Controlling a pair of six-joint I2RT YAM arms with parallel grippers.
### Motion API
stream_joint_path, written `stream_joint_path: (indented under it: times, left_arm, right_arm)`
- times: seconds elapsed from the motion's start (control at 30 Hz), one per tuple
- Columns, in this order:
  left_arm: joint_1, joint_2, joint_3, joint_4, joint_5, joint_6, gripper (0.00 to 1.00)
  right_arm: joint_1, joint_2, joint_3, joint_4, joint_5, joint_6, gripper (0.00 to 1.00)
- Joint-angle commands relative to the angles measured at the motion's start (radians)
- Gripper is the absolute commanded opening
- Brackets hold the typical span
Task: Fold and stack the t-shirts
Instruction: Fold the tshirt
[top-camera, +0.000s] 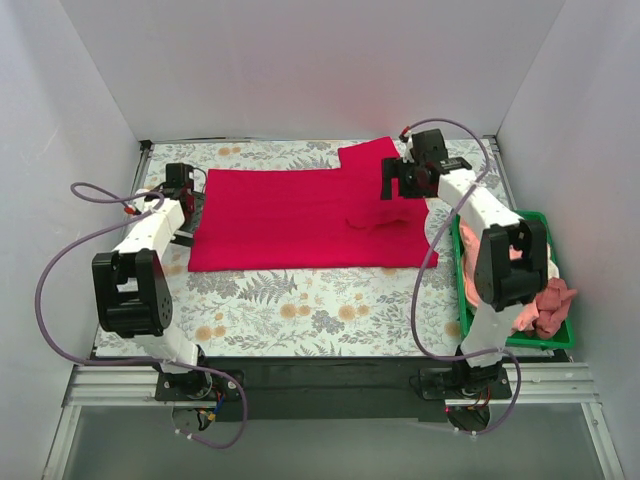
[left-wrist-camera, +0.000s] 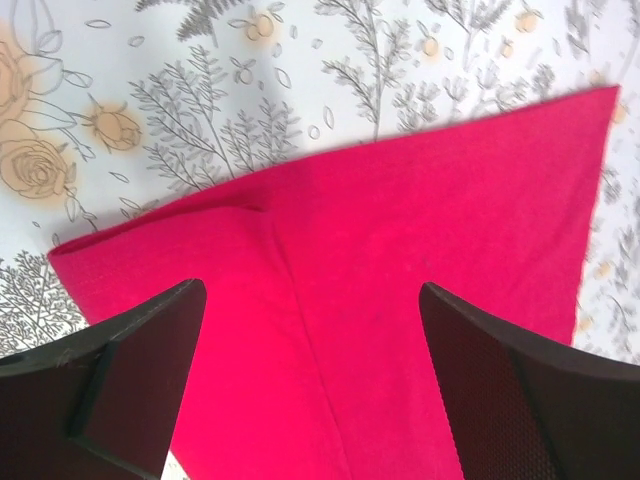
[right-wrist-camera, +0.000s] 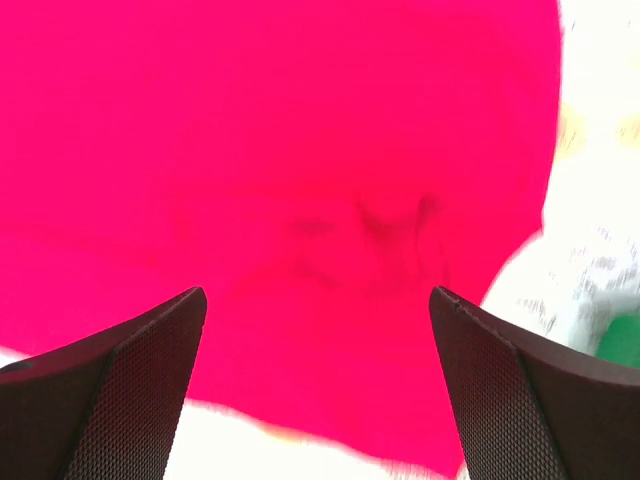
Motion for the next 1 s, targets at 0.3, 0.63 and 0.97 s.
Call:
stream_joint_path:
  times: [0.3, 0.63, 0.97]
  left_arm:
    - [-0.092, -0.103, -0.216, 0.195, 0.348, 0.195, 0.91]
    - [-0.117, -0.072, -0.305, 0.206, 0.314, 0.228, 0.93]
    - [-0.117, -0.038, -0.314, 0.203, 0.285, 0.238, 0.93]
  right_arm:
    - [0.076, -0.220, -0.374, 0.186, -0.266, 0.026, 0.98]
    - [0.110, 0.051, -0.201, 0.232, -0.154, 0.040, 0.98]
    - [0.107, 0.242, 0.039, 0.425, -0.025, 0.085, 0.98]
